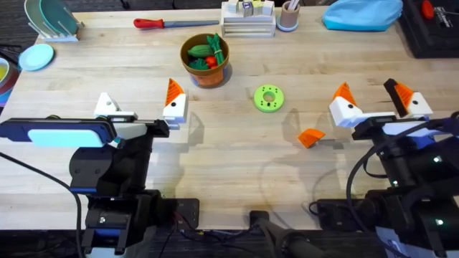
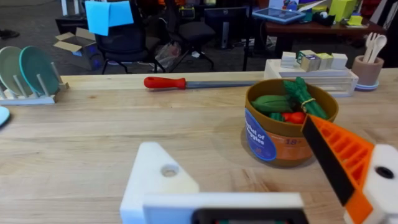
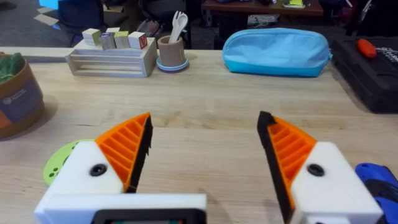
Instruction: Pick up the gripper from the table and insert it into the empty holder that is missing its gripper. Then pick up a screw, insert it into the mounting hole, and use the screwdriver to tighten it. Finally, clean up the table by picking up the vegetable and placing it into the bucket.
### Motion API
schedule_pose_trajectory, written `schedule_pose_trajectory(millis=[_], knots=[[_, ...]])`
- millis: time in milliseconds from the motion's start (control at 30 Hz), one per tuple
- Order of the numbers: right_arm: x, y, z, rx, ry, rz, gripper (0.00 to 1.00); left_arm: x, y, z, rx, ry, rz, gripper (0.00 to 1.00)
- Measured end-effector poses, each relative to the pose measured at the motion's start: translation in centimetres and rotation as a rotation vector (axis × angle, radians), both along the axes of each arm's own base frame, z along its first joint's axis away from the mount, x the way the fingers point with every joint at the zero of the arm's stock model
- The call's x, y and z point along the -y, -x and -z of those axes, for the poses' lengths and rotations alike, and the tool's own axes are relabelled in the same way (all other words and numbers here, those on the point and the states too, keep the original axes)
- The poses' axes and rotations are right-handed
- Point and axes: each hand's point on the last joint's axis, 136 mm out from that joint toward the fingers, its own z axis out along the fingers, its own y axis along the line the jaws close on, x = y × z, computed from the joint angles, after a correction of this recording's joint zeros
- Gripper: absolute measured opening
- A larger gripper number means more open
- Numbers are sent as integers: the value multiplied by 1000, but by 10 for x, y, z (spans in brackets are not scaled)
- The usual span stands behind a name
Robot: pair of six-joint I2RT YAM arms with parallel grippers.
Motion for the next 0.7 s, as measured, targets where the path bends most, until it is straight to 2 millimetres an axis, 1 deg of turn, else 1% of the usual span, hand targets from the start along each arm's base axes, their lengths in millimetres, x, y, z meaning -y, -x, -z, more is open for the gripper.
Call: schedule_pose_trajectory(millis=[433,600,700], knots=[[0,1,4,-18,-1,1,991,0,0,0,0,0,0,993],[0,1,3,-18,-39,5,992,0,0,-6,22,0,0,993],[0,2,2,-27,-71,8,992,-1,1,-5,1,0,-4,993]])
